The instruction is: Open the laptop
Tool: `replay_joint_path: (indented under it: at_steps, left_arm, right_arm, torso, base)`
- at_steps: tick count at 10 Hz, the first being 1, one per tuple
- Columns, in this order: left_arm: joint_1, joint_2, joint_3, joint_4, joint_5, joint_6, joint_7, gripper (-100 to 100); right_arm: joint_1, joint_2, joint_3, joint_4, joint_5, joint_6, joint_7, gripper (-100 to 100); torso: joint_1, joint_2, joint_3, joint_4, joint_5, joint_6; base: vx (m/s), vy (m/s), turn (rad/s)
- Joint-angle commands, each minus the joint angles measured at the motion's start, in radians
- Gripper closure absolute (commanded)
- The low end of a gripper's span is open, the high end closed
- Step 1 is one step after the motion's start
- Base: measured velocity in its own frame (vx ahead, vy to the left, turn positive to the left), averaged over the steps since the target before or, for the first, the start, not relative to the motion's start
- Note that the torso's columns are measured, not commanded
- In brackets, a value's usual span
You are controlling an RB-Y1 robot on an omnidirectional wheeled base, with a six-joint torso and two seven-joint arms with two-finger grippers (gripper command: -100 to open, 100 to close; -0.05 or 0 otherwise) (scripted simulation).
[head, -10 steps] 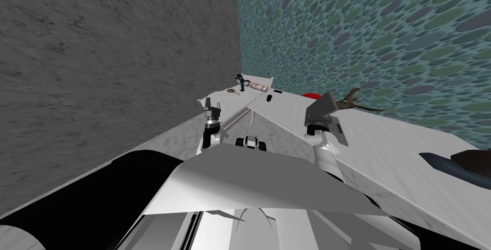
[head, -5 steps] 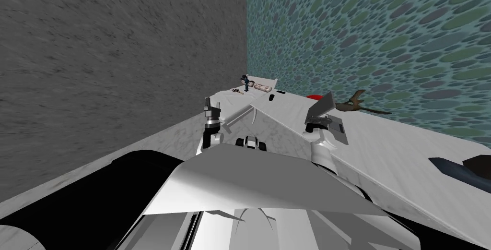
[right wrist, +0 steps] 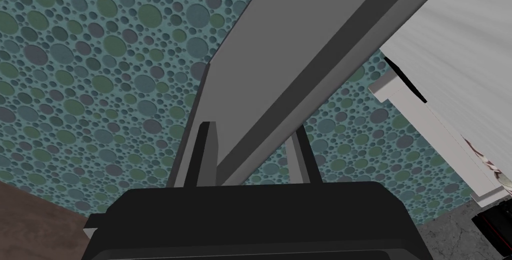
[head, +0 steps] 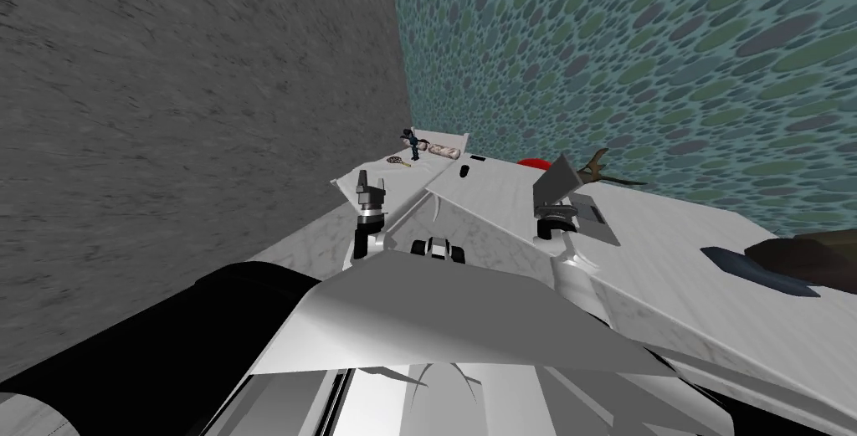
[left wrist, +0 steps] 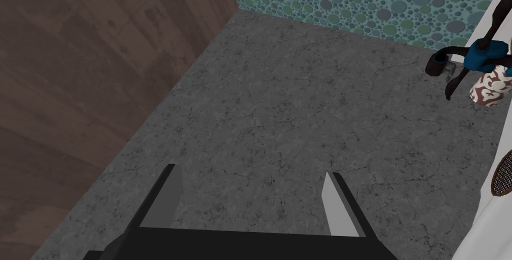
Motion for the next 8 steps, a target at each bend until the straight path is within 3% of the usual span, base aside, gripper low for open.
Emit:
replay_joint_path:
  at_steps: [1,3,4,6,7,8]
  left_arm:
    - [0.0,0.0,0.0,0.0,0.0,0.0,0.0,0]
    - [0.0,0.0,0.0,0.0,0.0,0.0,0.0,0]
    - [0.0,0.0,0.0,0.0,0.0,0.0,0.0,0]
    - [0.0,0.0,0.0,0.0,0.0,0.0,0.0,0]
    - [0.0,0.0,0.0,0.0,0.0,0.0,0.0,0]
    - [0.0,0.0,0.0,0.0,0.0,0.0,0.0,0]
  right_arm:
    - [0.075,-0.036,0.052,-0.071,-0.035,-0.06,-0.032,100]
    - [0.148,-0.069,0.101,-0.138,-0.069,-0.114,-0.062,100]
    - [0.161,-0.069,0.101,-0.138,-0.069,-0.114,-0.062,100]
    - [0.231,-0.102,0.149,-0.204,-0.102,-0.168,-0.092,100]
    - [0.218,-0.091,0.131,-0.191,-0.093,-0.149,-0.083,100]
    - [0.204,-0.086,0.09,-0.16,-0.114,-0.15,-0.088,100]
  torso:
    - [-0.001,-0.001,0.0,0.0,0.0,0.004]
    - [0.004,-0.008,-0.005,-0.002,0.001,0.003]
    - [0.008,-0.009,-0.005,-0.003,0.001,0.001]
    - [-0.003,-0.003,-0.002,-0.001,-0.001,0.003]
    - [0.0,-0.004,-0.002,-0.002,-0.001,0.003]
    - [-0.001,-0.001,-0.001,-0.001,-0.001,0.0]
  base:
    - [0.225,0.071,-0.408]
    - [0.259,0.152,-0.431]
    - [0.183,0.134,-0.289]
    - [0.187,0.088,-0.383]
    - [0.088,0.068,-0.084]
    - [-0.085,-0.04,0.359]
